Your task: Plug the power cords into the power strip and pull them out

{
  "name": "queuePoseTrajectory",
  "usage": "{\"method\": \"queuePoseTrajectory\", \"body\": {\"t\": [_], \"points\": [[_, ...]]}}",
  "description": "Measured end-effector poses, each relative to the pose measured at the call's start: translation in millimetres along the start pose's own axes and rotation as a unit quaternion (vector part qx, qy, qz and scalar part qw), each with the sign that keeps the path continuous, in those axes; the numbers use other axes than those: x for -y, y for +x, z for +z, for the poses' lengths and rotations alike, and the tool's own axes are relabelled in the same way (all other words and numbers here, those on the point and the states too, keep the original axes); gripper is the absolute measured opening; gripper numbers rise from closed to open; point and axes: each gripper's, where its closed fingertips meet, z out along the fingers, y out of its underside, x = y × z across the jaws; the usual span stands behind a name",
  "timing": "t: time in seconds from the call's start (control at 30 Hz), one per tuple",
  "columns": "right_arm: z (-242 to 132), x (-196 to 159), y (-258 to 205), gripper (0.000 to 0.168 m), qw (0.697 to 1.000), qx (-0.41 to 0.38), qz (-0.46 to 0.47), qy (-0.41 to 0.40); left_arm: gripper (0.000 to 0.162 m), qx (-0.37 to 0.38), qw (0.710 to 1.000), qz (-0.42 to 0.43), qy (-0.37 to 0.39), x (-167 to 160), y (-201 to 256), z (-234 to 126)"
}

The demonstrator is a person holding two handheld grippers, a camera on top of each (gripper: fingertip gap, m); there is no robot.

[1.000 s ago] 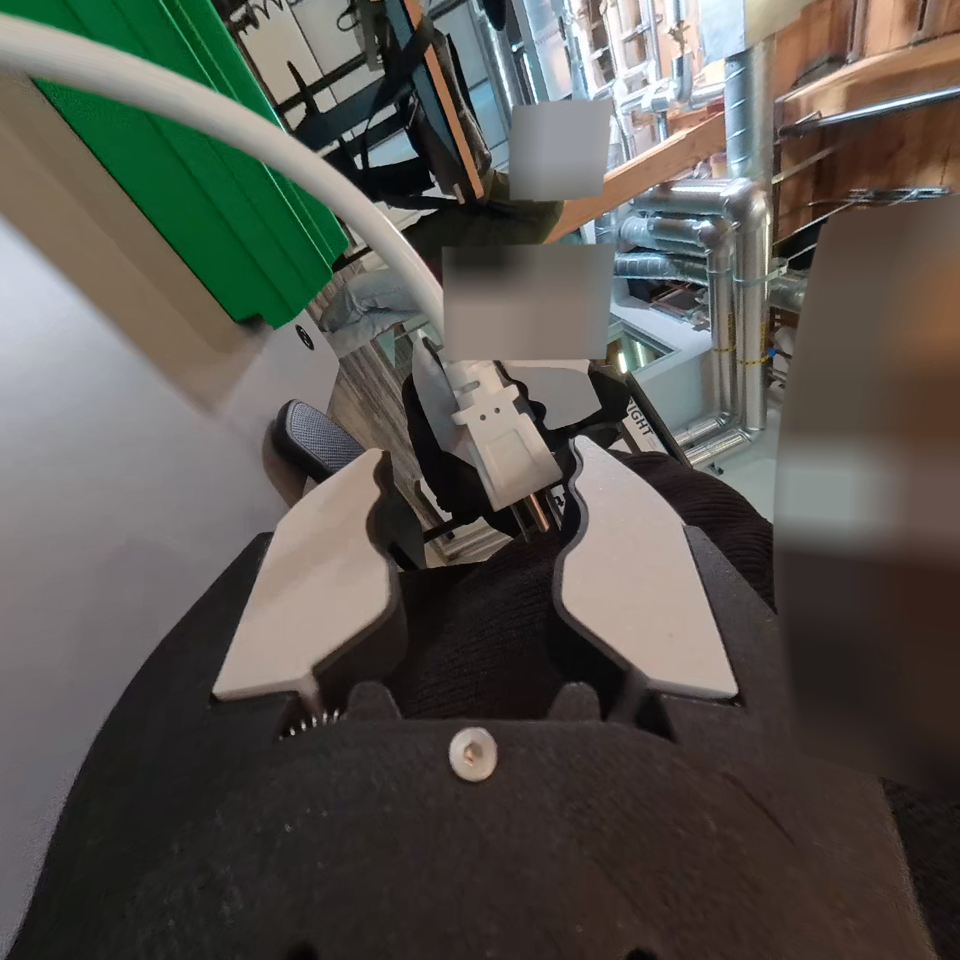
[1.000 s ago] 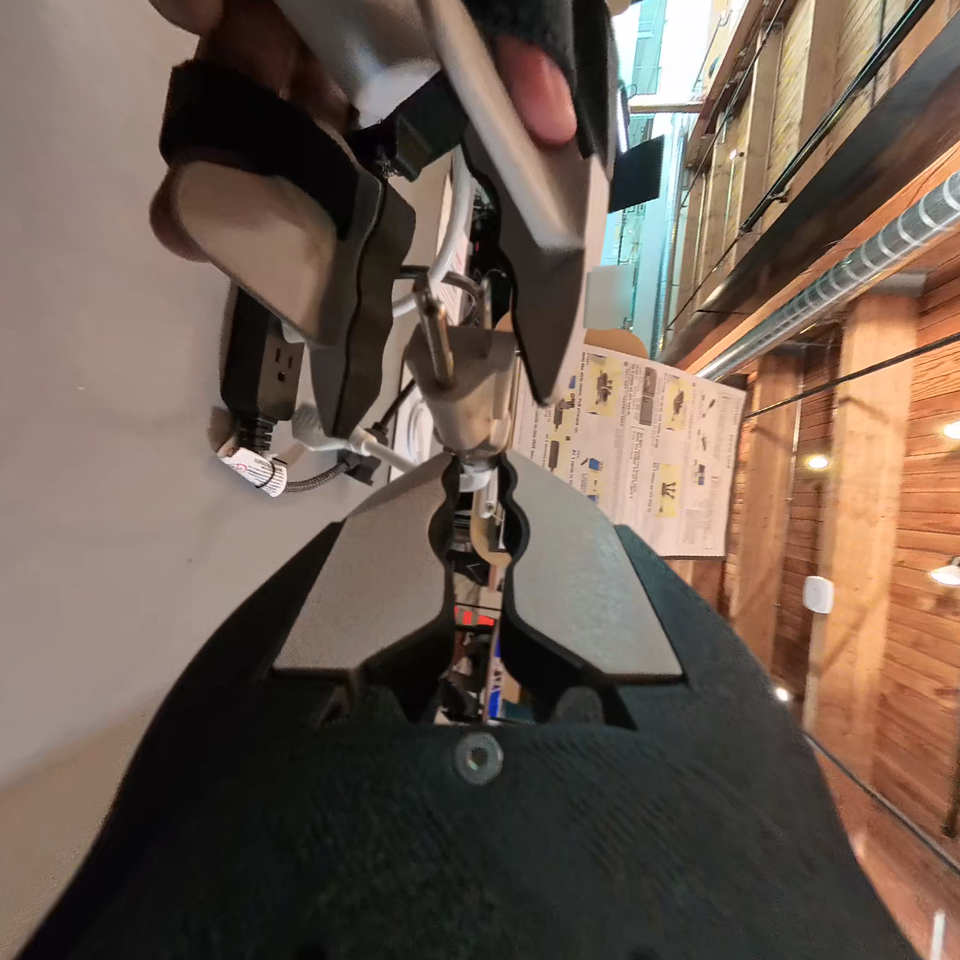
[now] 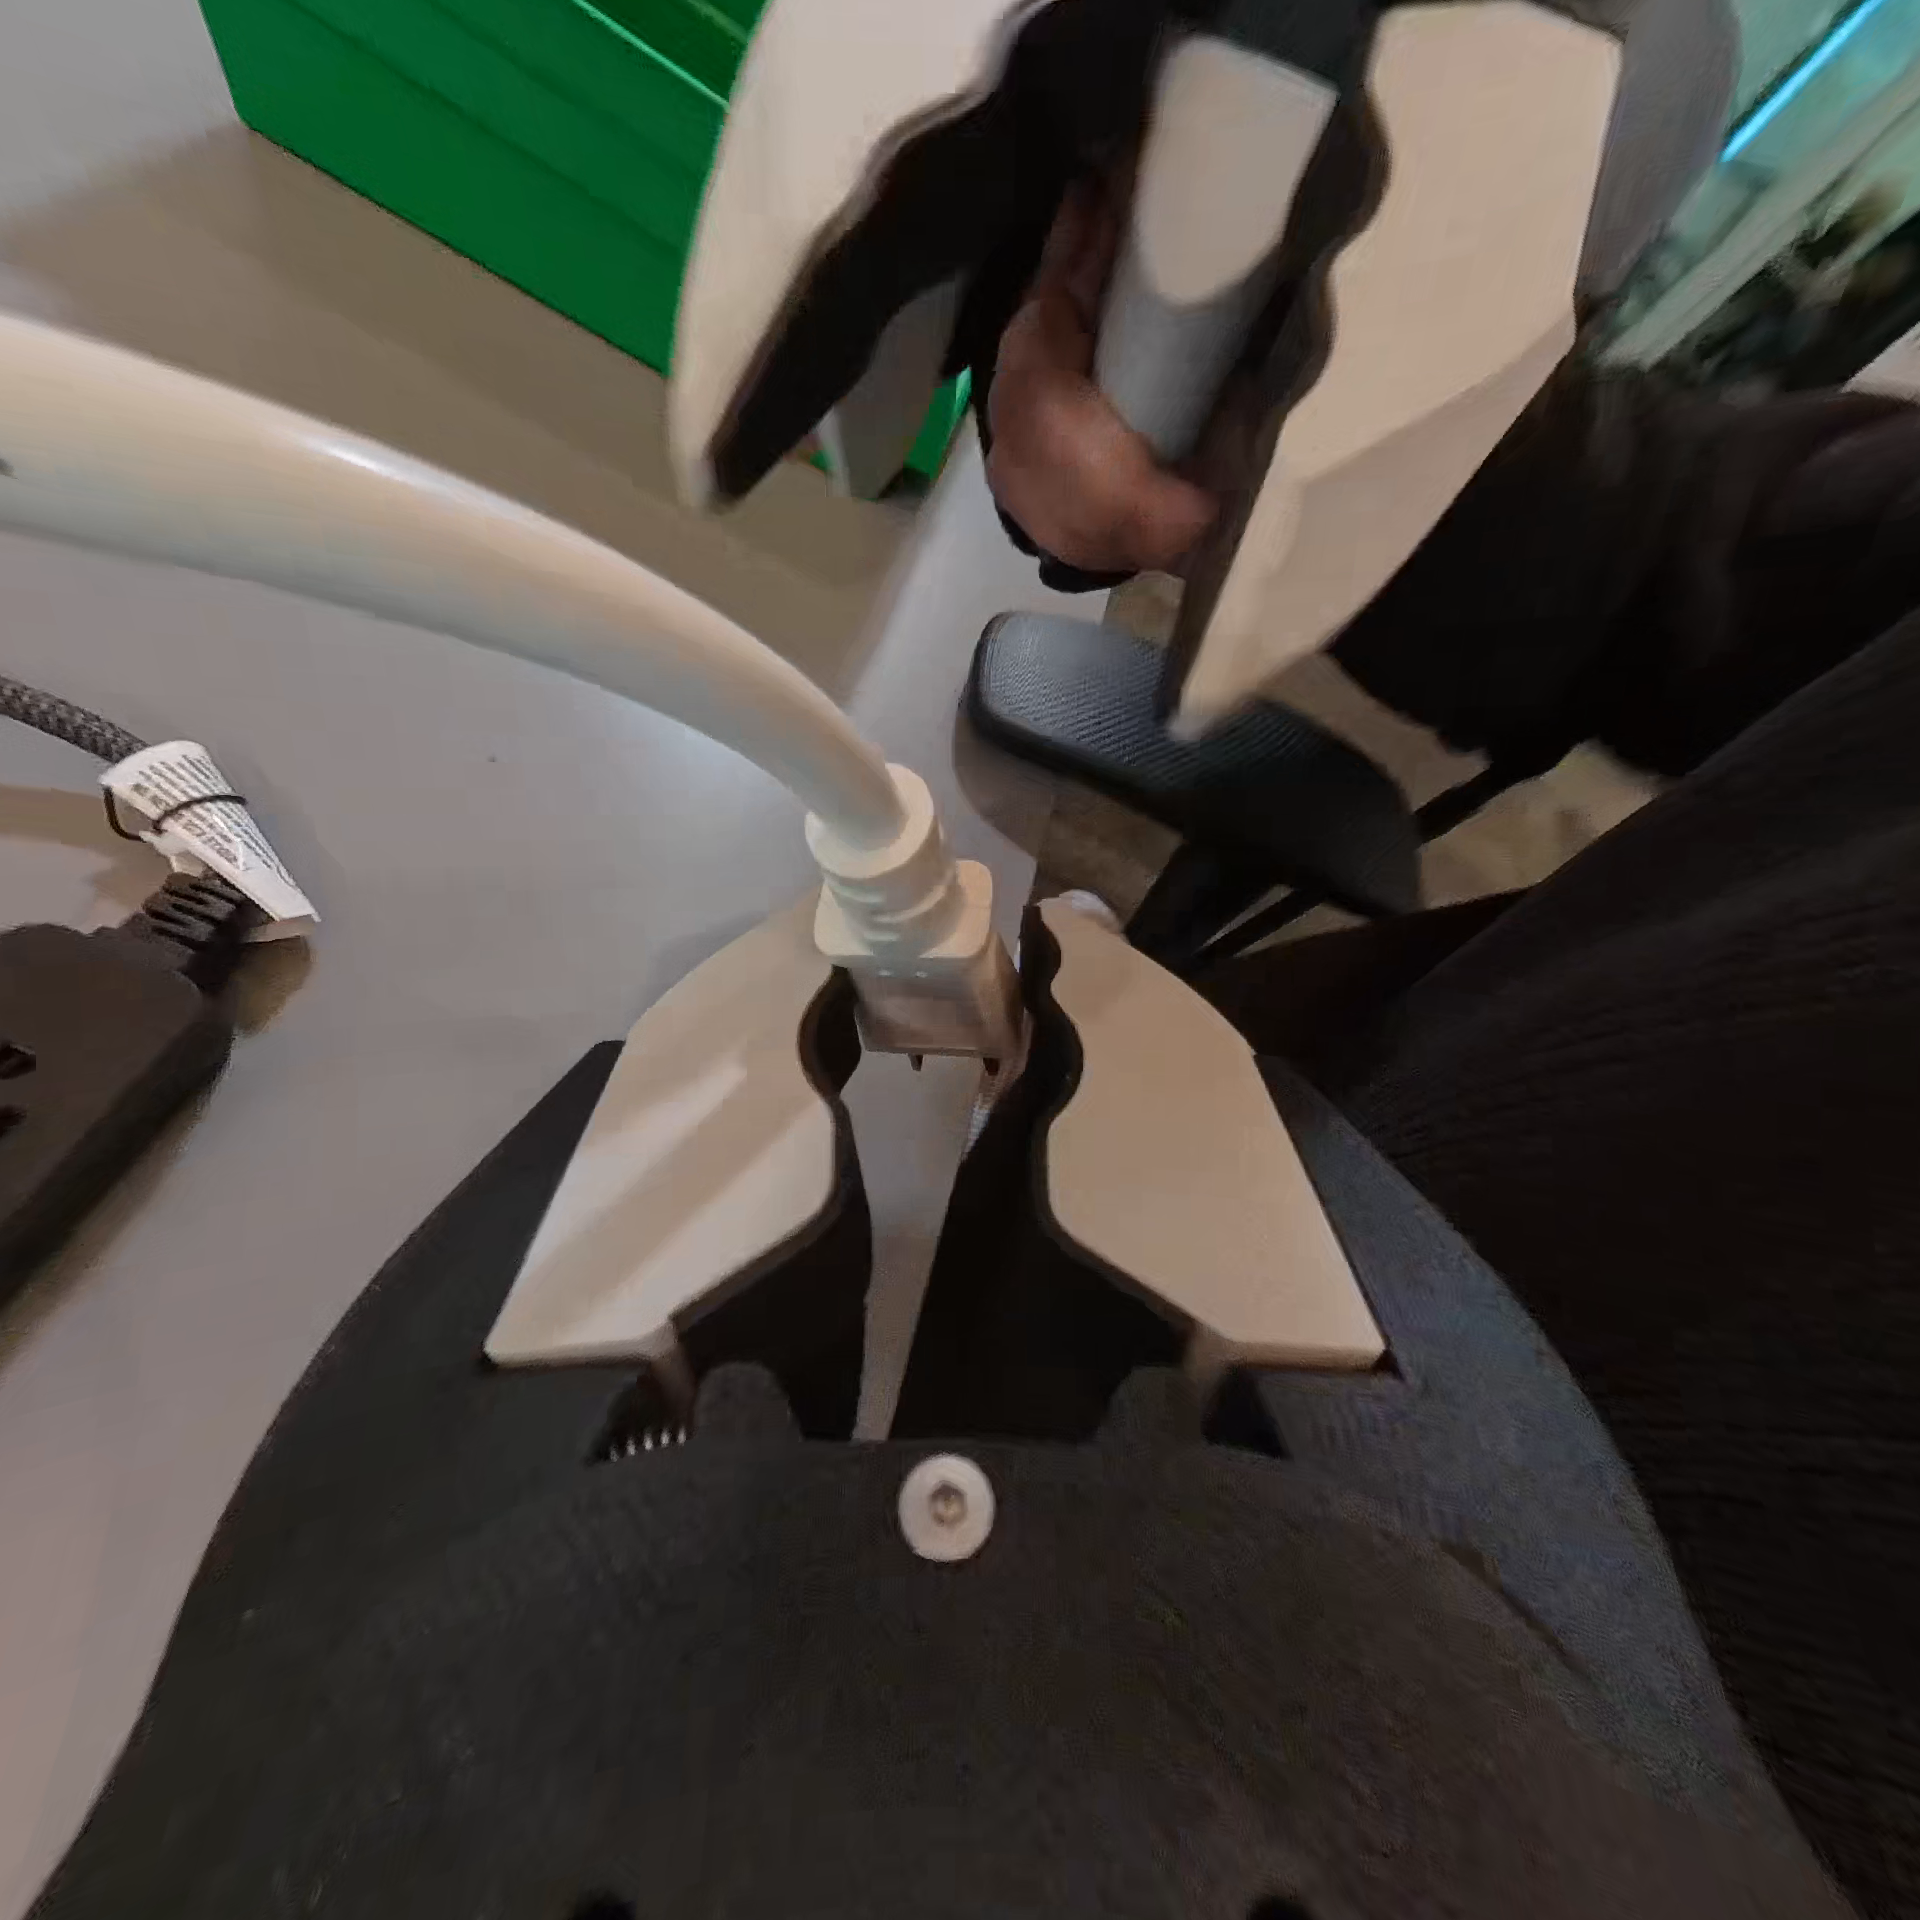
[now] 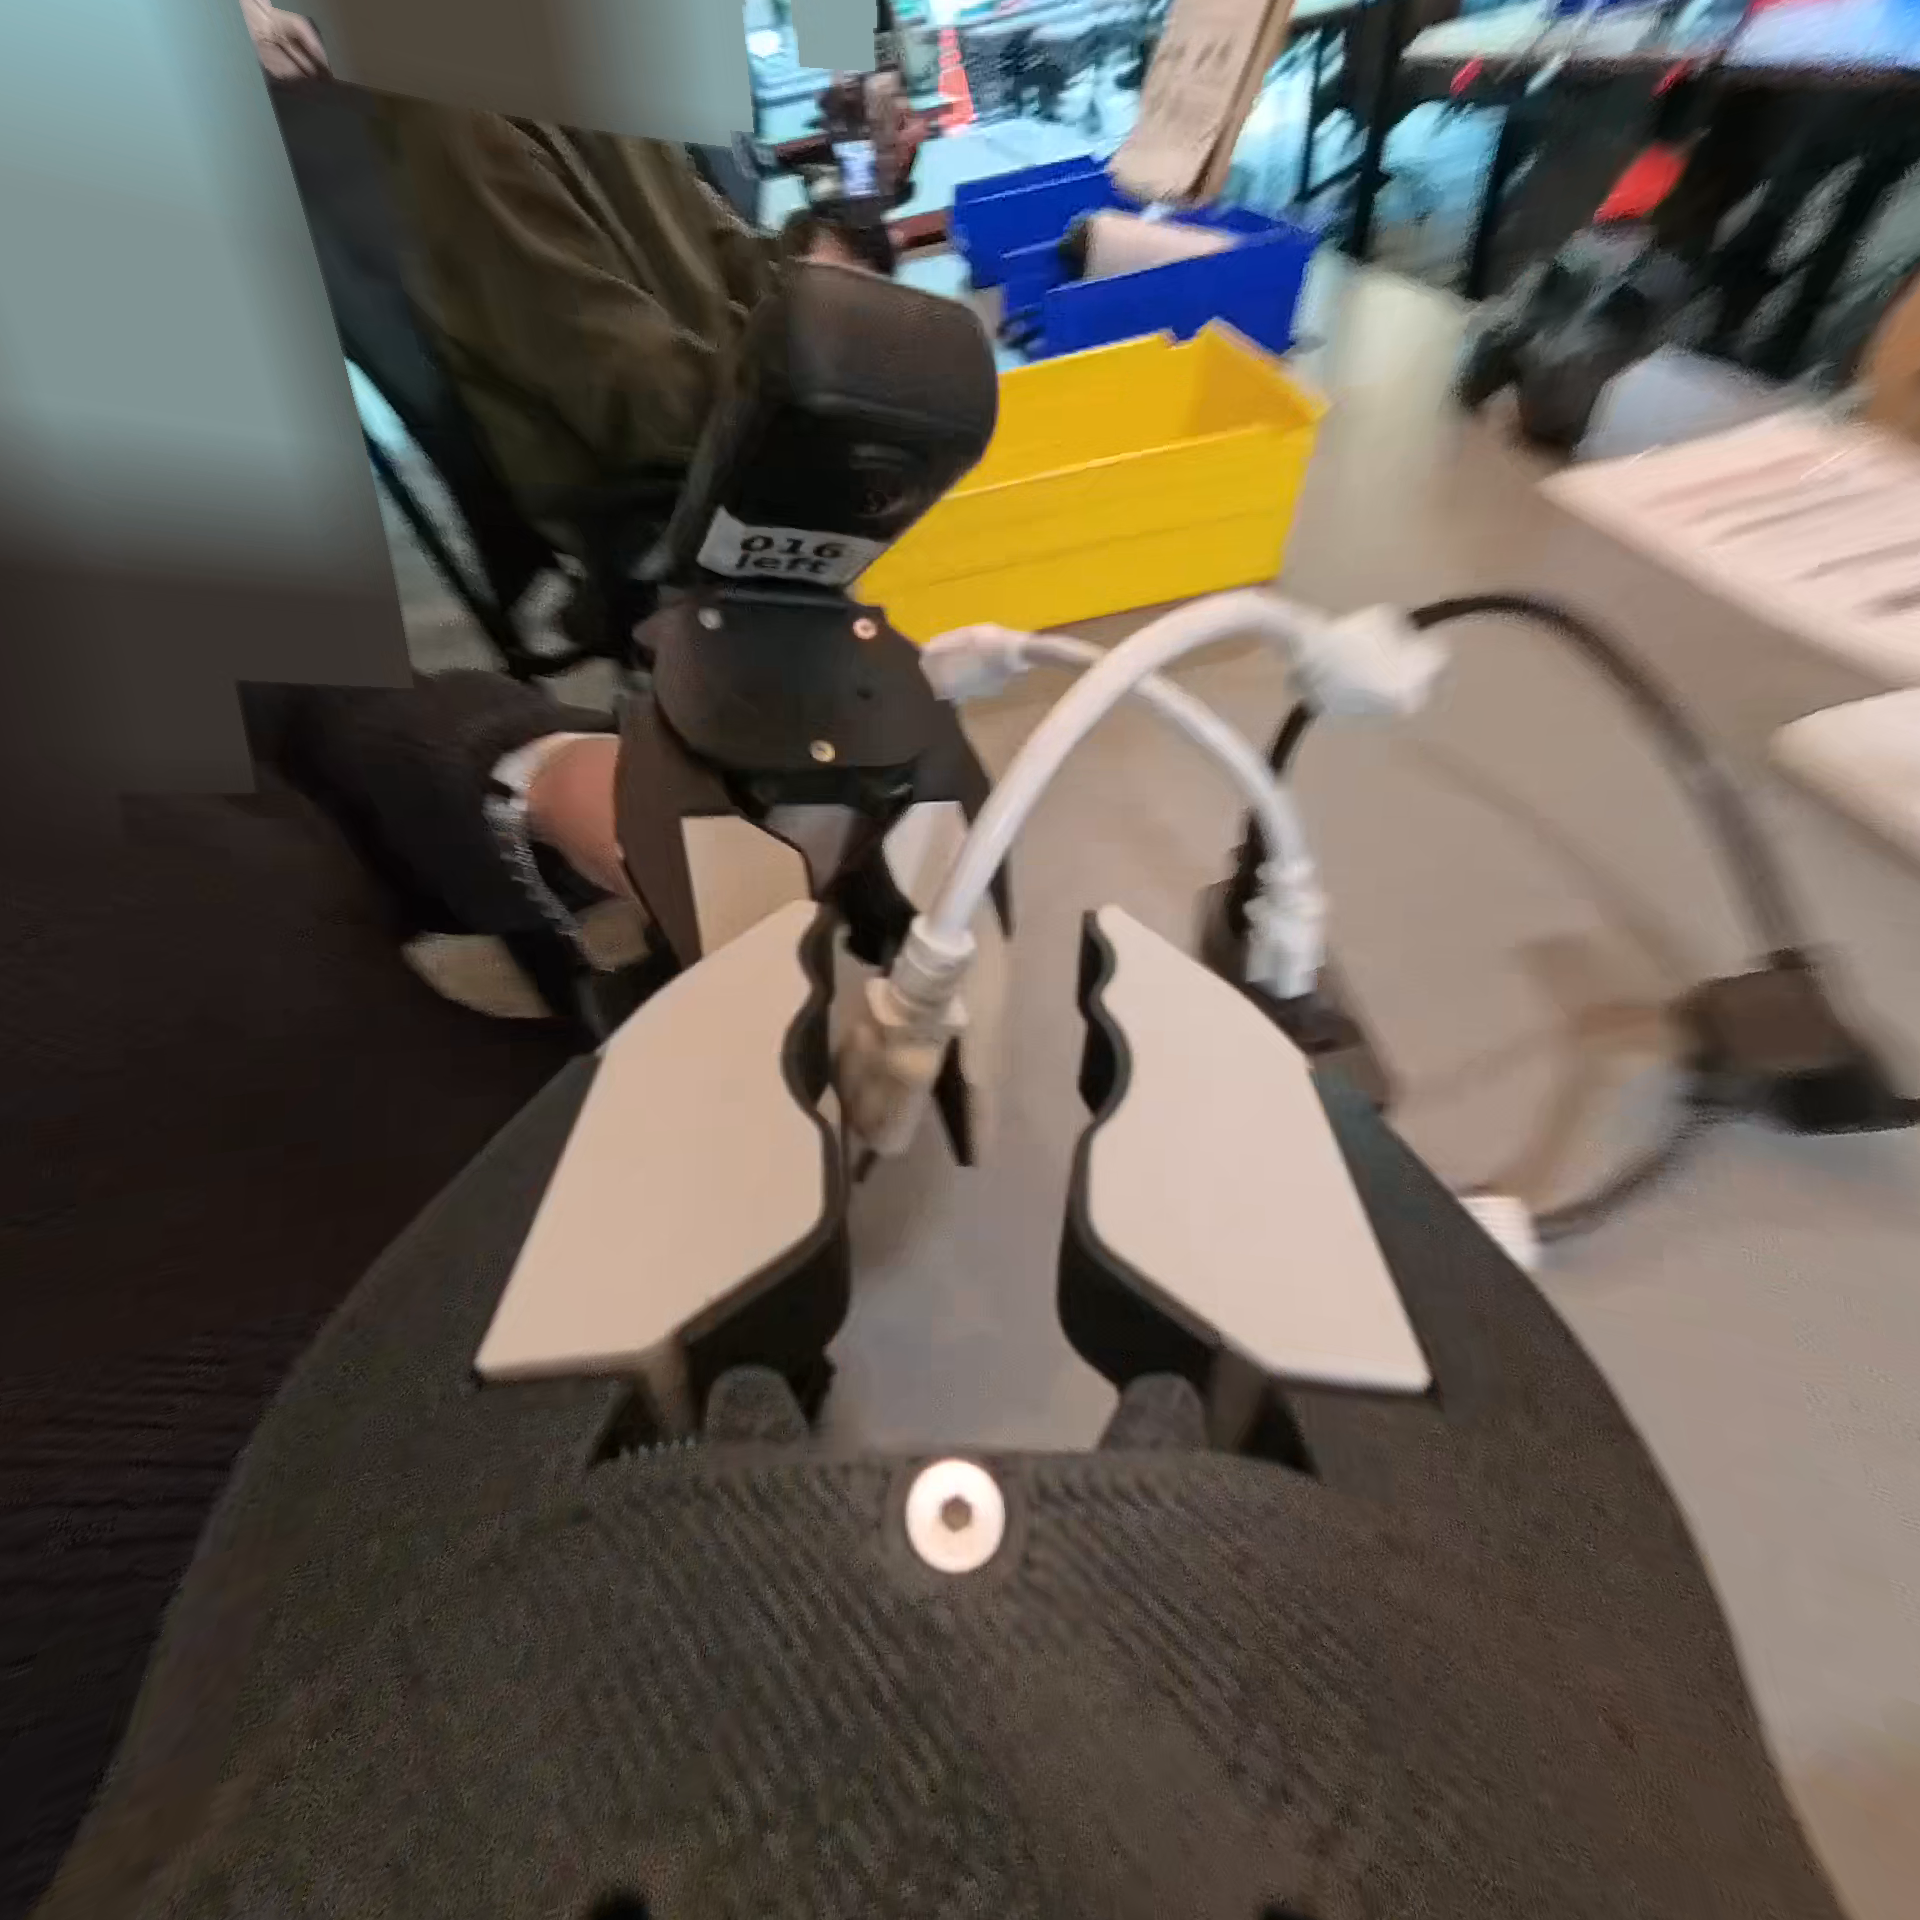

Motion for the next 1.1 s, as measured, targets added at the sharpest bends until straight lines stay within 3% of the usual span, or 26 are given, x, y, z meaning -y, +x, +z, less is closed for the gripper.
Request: {"method": "queuePoseTrajectory", "body": {"t": [0.07,0.23,0.3,0.43,0.63,0.8,0.93,1.1], "points": [[9.3,-12.8,-6.7,0.052,0.998,0.045,0.051,-0.017,0.028,0.009,1.000,0.028,-0.011,-1.6,3.5,4.1],[22.0,-25.8,-13.2,0.015,0.993,0.085,0.081,-0.021,0.028,0.016,0.997,0.053,-0.045,-13.0,2.7,9.3],[23.1,-30.1,-12.3,0.015,0.994,0.083,0.065,-0.036,0.028,0.011,0.997,0.051,-0.050,-17.2,1.4,10.7],[20.7,-13.3,-1.6,0.014,0.998,0.048,0.041,0.012,0.030,-0.011,0.999,0.026,0.026,1.7,1.8,2.9],[7.8,20.5,59.0,0.012,0.990,-0.076,-0.014,0.117,0.038,0.071,0.992,0.027,0.099,15.3,-26.9,-40.2],[24.0,24.1,90.6,0.007,0.980,-0.083,0.003,0.178,0.033,0.112,0.978,0.015,0.177,20.8,-46.9,-80.8],[21.4,30.1,86.6,0.007,0.975,-0.082,0.009,0.208,0.041,-0.024,0.978,-0.093,0.188,12.9,-39.0,-73.7],[-8.6,40.7,42.3,0.006,0.961,-0.091,-0.054,0.257,0.073,-0.176,0.920,-0.180,0.301,43.0,-26.8,-66.3]]}}
